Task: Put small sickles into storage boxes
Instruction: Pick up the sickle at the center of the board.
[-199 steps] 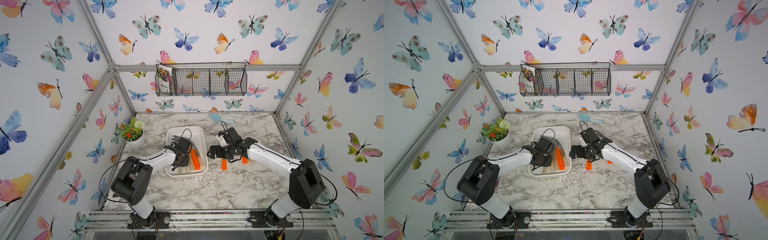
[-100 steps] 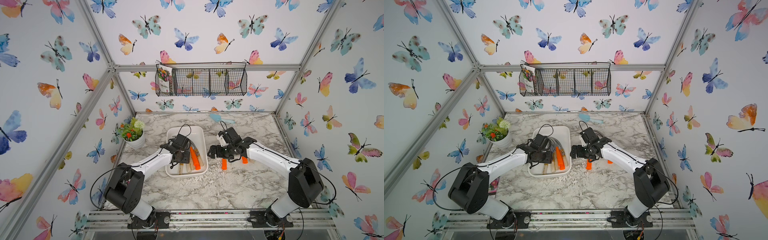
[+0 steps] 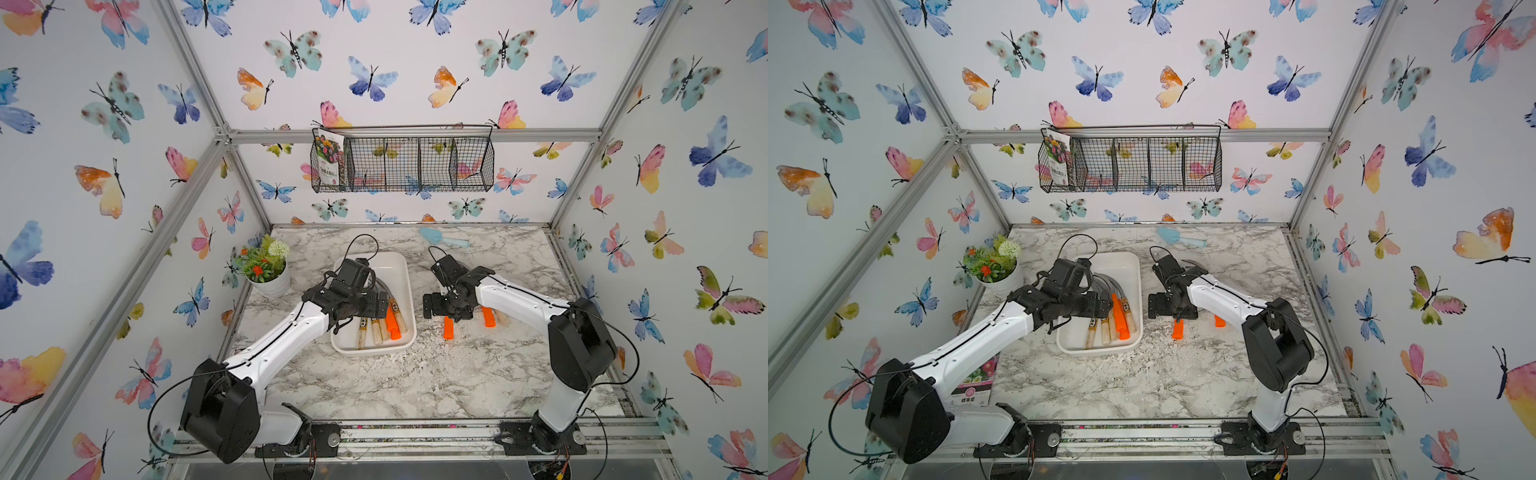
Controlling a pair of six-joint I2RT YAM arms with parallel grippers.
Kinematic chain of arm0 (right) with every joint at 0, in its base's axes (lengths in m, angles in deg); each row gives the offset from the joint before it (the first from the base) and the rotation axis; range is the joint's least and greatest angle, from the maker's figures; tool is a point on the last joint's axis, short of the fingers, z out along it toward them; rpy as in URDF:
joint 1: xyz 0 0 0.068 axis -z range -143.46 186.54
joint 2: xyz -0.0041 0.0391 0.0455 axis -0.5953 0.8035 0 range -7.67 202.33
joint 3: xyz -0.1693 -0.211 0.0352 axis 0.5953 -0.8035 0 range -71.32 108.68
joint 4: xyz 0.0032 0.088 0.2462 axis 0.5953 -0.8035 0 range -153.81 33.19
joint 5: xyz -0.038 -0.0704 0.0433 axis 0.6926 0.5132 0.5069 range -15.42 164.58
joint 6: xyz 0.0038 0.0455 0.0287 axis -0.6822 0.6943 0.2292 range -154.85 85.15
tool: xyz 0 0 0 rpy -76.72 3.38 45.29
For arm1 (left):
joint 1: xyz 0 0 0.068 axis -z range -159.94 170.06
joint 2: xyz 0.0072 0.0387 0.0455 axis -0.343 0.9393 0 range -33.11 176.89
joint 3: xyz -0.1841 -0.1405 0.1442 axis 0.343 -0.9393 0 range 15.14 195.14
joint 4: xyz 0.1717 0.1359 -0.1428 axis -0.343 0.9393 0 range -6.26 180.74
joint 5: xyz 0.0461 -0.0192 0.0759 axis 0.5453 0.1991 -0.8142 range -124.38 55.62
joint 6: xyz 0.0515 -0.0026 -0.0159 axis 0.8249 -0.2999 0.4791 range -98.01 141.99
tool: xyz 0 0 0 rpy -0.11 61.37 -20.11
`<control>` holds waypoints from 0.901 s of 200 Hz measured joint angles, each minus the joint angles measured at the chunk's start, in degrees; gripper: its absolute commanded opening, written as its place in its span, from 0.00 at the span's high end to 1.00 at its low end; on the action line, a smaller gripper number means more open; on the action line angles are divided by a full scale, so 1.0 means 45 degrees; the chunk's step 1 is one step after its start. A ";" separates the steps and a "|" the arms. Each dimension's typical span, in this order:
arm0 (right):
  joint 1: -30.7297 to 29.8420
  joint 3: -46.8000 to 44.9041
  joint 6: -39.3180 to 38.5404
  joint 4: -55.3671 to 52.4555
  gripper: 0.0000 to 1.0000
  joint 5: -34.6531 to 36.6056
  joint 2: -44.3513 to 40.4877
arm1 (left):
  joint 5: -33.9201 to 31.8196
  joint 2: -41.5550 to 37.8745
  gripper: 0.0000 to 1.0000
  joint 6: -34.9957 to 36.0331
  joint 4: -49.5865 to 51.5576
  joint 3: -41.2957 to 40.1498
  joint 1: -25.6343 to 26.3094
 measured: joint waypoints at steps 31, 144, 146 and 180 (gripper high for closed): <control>0.0000 -0.0029 0.0151 -0.0185 0.12 0.0233 0.0233 | 0.1350 -0.0690 0.02 0.0418 -0.0321 -0.0301 -0.0005; 0.0000 -0.1302 0.0427 -0.0010 0.44 0.0277 0.1015 | 0.4571 -0.1511 0.02 0.1107 -0.0641 -0.1059 0.0000; 0.0000 -0.1307 0.0437 -0.0010 0.44 0.0282 0.1015 | 0.4580 -0.1511 0.02 0.1112 -0.0641 -0.1059 0.0000; 0.0000 -0.1360 0.0432 0.0005 0.54 0.0369 0.1020 | 0.4692 -0.1511 0.02 0.1122 -0.0636 -0.1064 0.0000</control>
